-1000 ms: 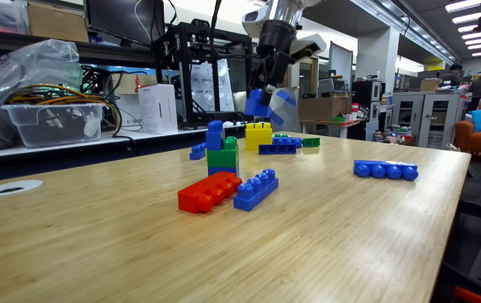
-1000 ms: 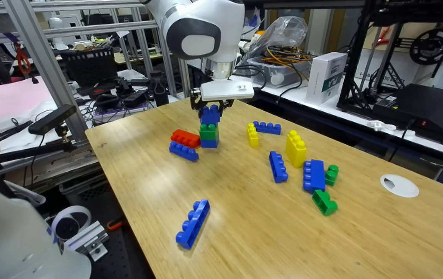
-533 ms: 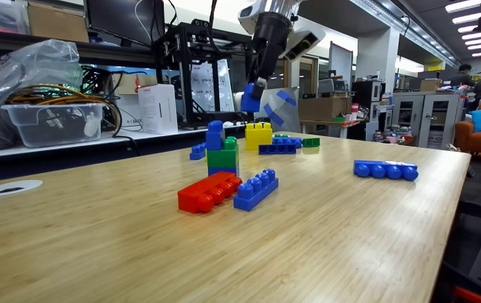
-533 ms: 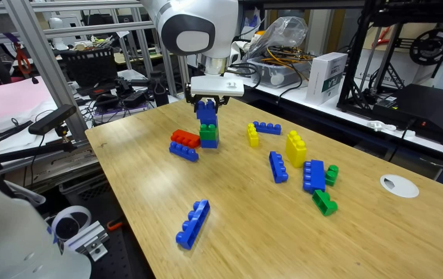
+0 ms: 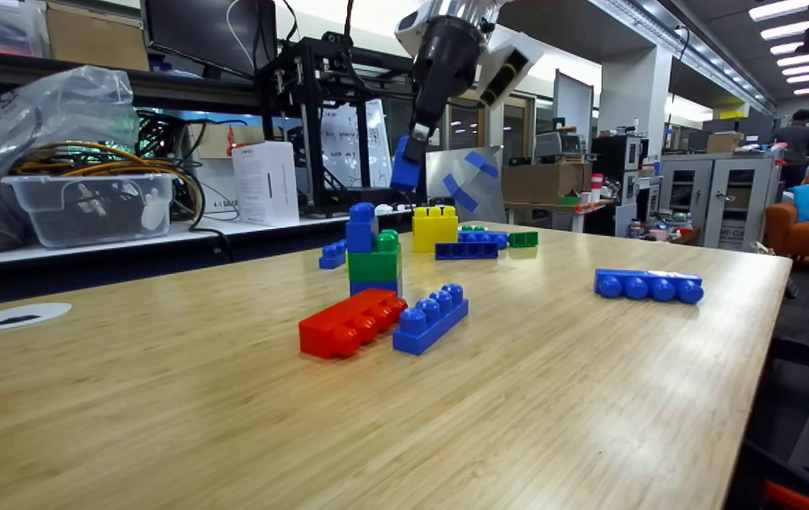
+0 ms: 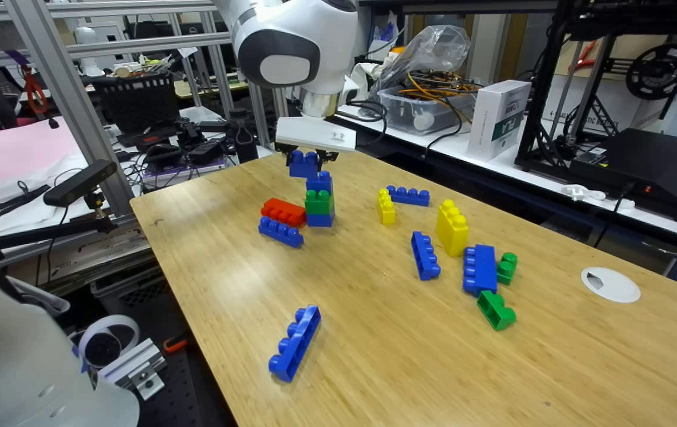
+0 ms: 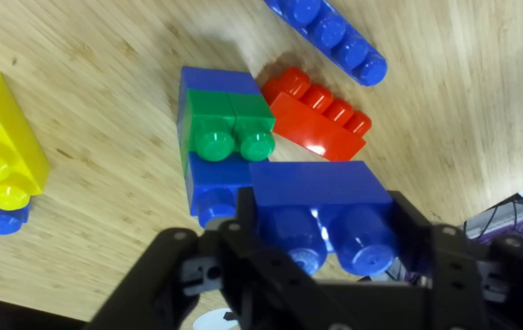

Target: Stack the blue block on the blue and green blocks.

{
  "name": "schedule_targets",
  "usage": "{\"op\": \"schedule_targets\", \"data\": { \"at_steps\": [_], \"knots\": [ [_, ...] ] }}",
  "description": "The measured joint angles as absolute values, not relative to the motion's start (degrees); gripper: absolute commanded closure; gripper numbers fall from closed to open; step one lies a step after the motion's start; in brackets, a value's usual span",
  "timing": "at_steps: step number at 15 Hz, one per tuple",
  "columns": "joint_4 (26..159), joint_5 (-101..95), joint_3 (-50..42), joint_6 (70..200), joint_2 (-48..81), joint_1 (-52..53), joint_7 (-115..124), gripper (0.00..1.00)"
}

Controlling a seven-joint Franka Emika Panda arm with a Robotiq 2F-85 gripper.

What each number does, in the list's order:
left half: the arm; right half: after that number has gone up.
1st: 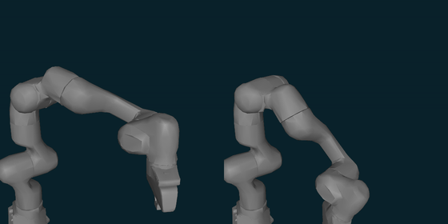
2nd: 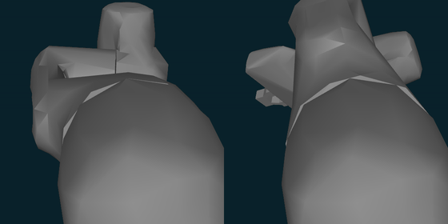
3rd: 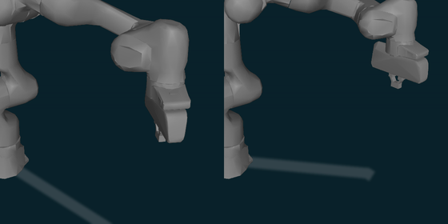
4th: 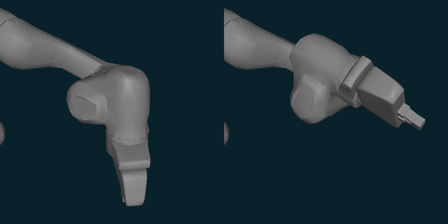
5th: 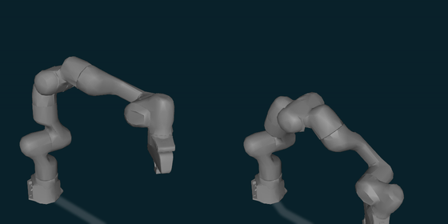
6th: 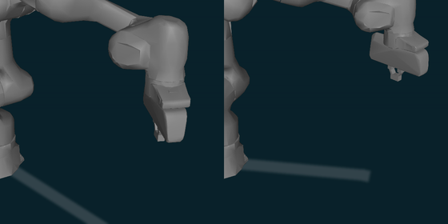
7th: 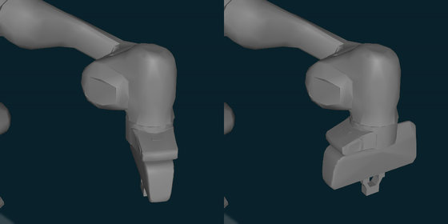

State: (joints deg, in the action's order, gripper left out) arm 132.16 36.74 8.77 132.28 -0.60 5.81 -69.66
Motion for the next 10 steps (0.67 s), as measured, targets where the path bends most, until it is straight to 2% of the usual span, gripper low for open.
{"op": "schedule_targets", "data": {
  "at_steps": [1, 2, 10],
  "knots": [
    [132.4, 37.6, 8.8, 132.3, -0.6, 5.8, -69.7, 0.55],
    [132.6, 38.7, 8.7, 132.3, -0.6, 5.8, -69.7, 0.3],
    [132.9, 40.4, 8.5, 132.3, -0.6, 5.8, -69.7, 0.3]
  ]
}}
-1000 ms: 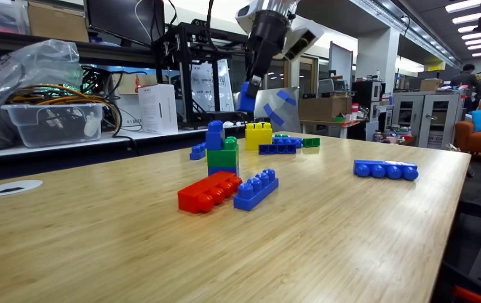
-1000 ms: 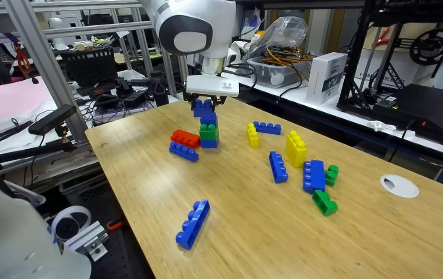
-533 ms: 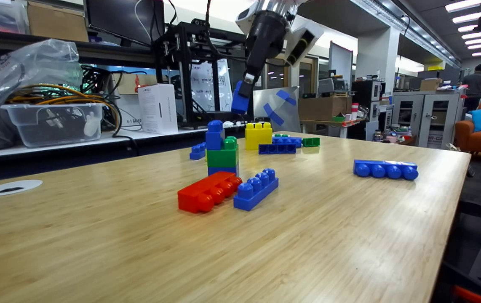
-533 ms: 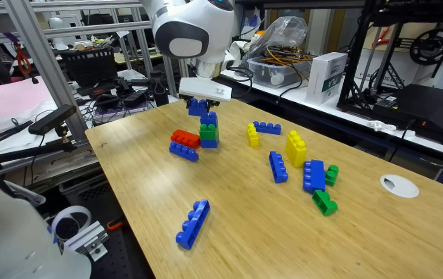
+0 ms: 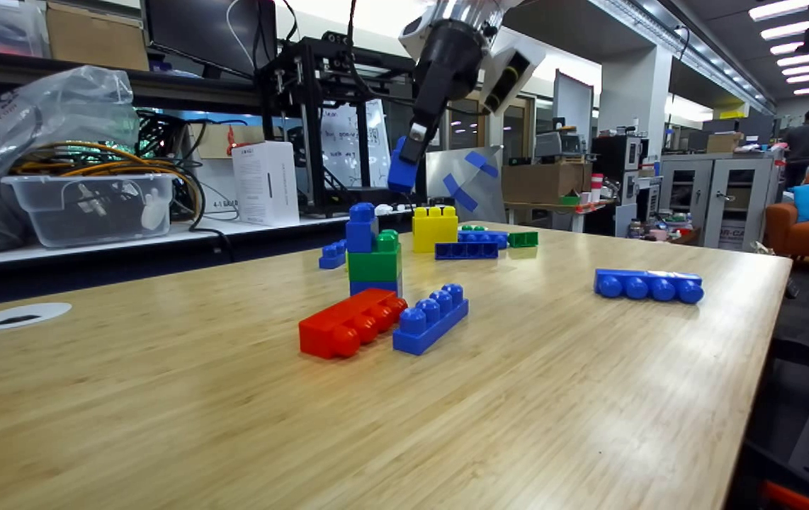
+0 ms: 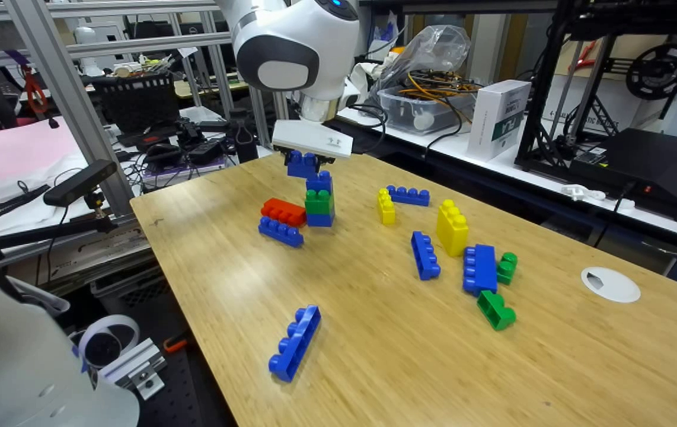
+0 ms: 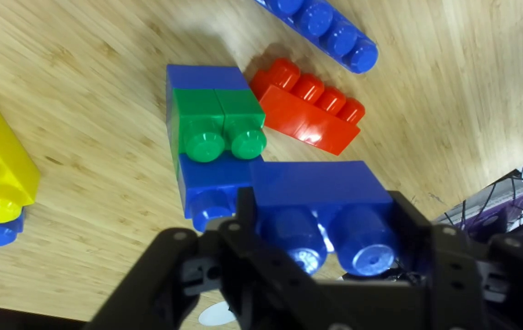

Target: Stack the blue block on the blue and green blocks.

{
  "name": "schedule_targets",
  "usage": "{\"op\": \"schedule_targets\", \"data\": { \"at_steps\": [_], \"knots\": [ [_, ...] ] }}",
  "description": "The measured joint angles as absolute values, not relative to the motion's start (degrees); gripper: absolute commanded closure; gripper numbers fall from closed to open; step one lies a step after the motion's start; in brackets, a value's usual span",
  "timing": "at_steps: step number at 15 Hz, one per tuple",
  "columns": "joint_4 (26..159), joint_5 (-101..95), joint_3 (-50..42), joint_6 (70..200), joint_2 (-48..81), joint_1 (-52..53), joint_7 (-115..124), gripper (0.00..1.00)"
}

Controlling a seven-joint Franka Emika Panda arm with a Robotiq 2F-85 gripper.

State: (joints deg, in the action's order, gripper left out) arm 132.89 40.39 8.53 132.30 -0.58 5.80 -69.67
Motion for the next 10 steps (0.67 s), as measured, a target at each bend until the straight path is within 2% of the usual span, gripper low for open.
{"op": "schedule_targets", "data": {
  "at_steps": [8, 9, 10],
  "knots": [
    [132.9, 40.4, 8.5, 132.3, -0.6, 5.8, -69.7, 0.3],
    [132.9, 40.4, 8.5, 132.3, -0.6, 5.8, -69.7, 0.55],
    [132.9, 40.4, 8.5, 132.3, -0.6, 5.8, -69.7, 0.55]
  ]
}}
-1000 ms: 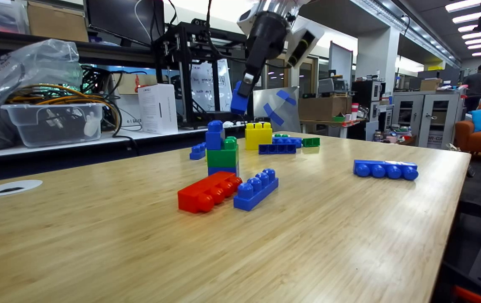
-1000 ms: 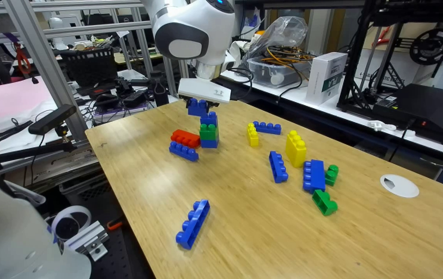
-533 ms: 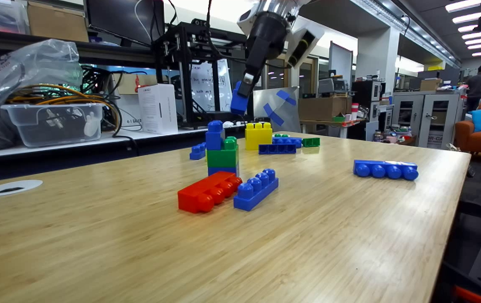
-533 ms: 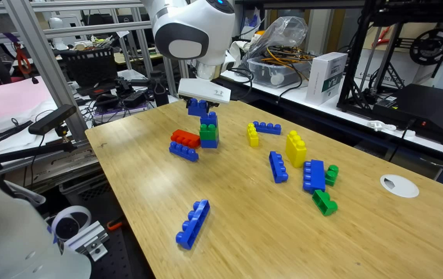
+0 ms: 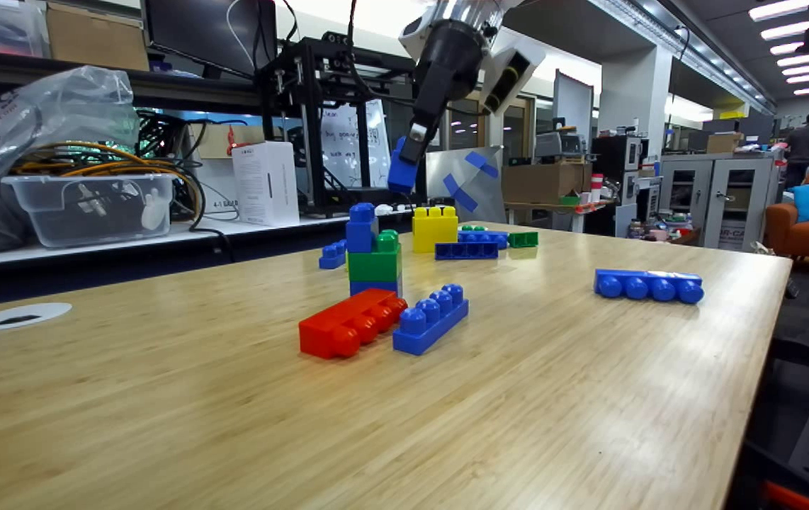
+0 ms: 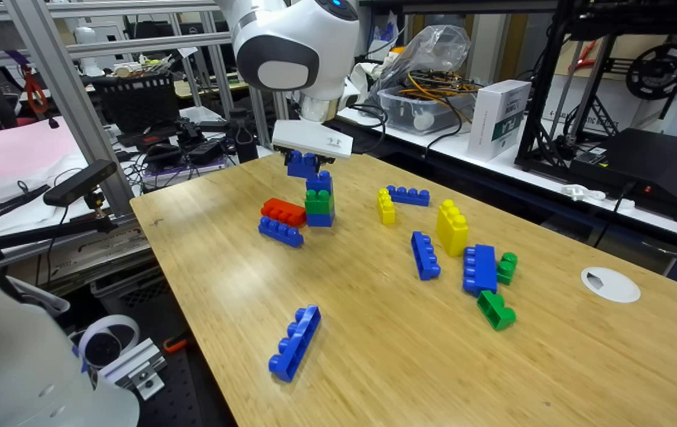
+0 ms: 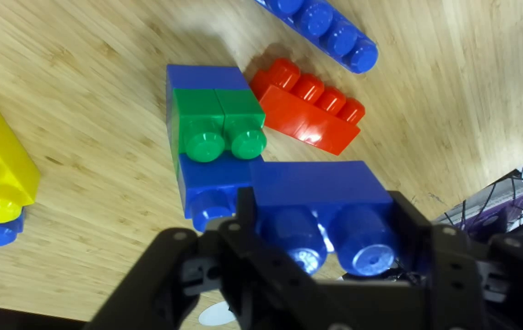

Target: Stack the blue block on the blue and green blocks.

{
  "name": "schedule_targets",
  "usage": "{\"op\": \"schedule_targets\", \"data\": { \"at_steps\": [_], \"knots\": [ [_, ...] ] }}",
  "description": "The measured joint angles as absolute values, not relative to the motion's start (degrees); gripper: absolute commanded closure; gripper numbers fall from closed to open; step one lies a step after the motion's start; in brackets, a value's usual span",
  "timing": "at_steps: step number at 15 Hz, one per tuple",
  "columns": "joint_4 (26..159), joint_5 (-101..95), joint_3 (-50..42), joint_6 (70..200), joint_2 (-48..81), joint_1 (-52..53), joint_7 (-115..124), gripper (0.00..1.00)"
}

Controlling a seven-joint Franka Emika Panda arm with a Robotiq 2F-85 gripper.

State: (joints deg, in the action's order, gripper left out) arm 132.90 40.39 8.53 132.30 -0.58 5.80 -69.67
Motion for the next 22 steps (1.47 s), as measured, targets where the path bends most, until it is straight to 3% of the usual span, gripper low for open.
{"op": "schedule_targets", "data": {
  "at_steps": [22],
  "knots": [
    [132.7, 22.1, 9.6, 140.1, 0.3, 9.7, -50.5, 0.55]
  ]
}}
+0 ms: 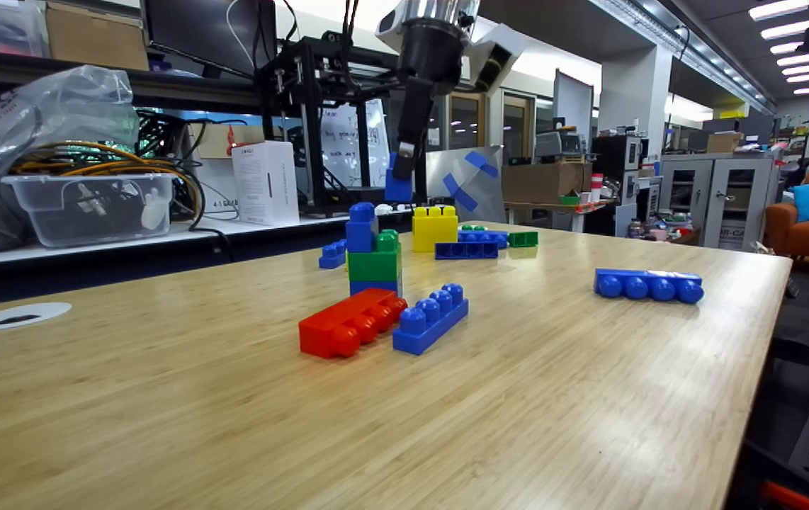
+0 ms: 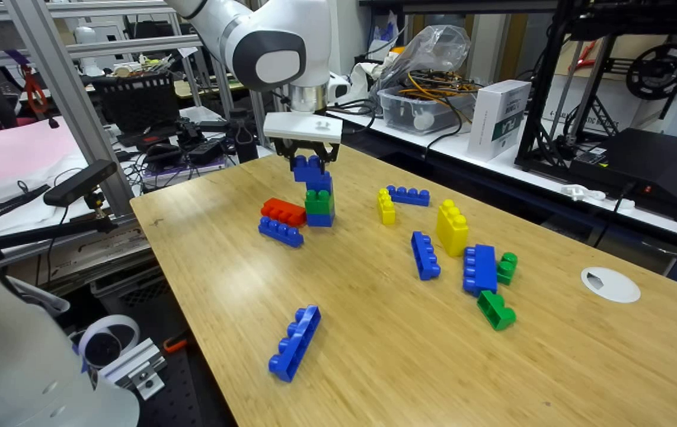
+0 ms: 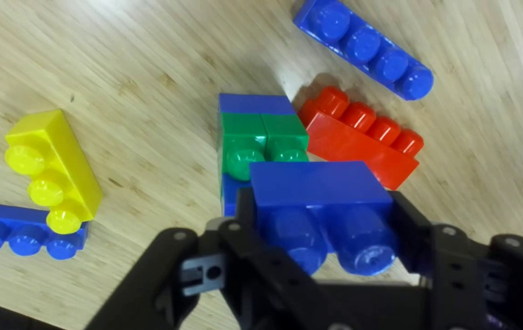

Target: Stack the blue block on the blue and green blocks.

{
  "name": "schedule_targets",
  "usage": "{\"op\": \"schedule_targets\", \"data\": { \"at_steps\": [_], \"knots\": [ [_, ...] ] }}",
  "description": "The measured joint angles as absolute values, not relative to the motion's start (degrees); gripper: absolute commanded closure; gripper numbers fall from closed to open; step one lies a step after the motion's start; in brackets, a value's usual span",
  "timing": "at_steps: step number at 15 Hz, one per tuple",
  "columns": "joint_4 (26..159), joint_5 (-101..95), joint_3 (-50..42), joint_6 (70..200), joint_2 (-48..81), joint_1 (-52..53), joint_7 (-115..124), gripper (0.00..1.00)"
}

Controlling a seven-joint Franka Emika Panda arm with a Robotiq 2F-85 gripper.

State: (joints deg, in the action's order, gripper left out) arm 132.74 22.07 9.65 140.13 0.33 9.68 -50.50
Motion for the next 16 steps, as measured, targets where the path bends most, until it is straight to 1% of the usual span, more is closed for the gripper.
{"op": "schedule_targets", "data": {
  "at_steps": [16],
  "knots": [
    [130.7, 18.8, 9.7, 141.6, 4.6, 9.7, -50.4, 0.55]
  ]
}}
